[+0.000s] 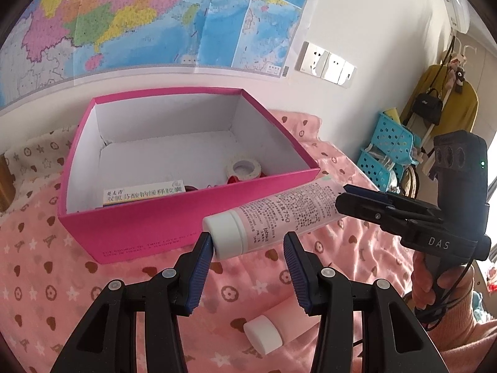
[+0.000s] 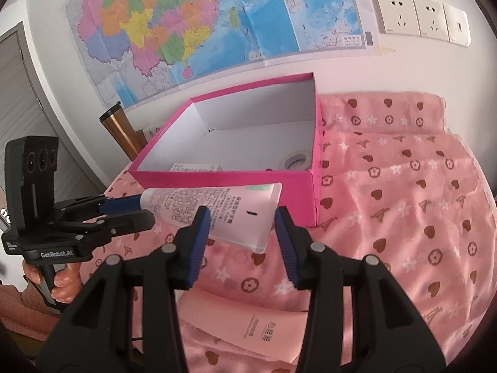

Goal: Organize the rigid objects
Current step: 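Lift the pink-labelled tube with the right gripper toward the magenta box, then lower the tube into the magenta box and open the right gripper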

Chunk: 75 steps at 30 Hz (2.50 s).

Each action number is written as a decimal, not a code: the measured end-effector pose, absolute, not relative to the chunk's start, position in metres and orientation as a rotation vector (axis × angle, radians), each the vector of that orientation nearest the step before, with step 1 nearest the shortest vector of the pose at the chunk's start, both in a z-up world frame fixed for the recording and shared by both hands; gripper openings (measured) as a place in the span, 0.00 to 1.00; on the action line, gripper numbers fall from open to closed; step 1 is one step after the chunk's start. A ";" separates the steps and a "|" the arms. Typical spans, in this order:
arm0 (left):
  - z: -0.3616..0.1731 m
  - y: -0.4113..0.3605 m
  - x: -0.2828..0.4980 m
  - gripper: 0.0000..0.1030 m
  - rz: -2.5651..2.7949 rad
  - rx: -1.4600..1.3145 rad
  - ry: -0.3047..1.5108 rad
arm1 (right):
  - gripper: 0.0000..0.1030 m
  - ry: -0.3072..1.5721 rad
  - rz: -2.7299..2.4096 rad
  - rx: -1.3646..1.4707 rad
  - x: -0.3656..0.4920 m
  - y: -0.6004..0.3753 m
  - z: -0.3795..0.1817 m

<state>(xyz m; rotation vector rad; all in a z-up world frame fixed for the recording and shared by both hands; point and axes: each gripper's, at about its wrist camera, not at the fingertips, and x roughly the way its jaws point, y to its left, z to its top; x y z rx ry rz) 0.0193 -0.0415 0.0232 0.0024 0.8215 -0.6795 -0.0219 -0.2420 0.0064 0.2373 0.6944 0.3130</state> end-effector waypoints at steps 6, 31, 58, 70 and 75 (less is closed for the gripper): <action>0.026 -0.042 0.023 0.45 -0.677 0.002 0.811 | 0.45 0.667 0.305 0.219 -0.017 -0.242 0.015; 0.042 -0.046 0.048 0.45 -0.650 0.012 0.773 | 0.45 0.632 0.293 0.191 0.014 -0.243 0.036; 0.031 -0.055 0.089 0.45 -0.615 0.015 0.794 | 0.45 0.699 0.280 0.192 0.057 -0.251 0.021; 0.019 -0.059 0.101 0.45 -0.607 0.004 0.836 | 0.45 0.741 0.260 0.177 0.070 -0.251 0.011; 0.014 -0.061 0.105 0.45 -0.599 0.002 0.852 | 0.45 0.760 0.254 0.177 0.074 -0.251 0.004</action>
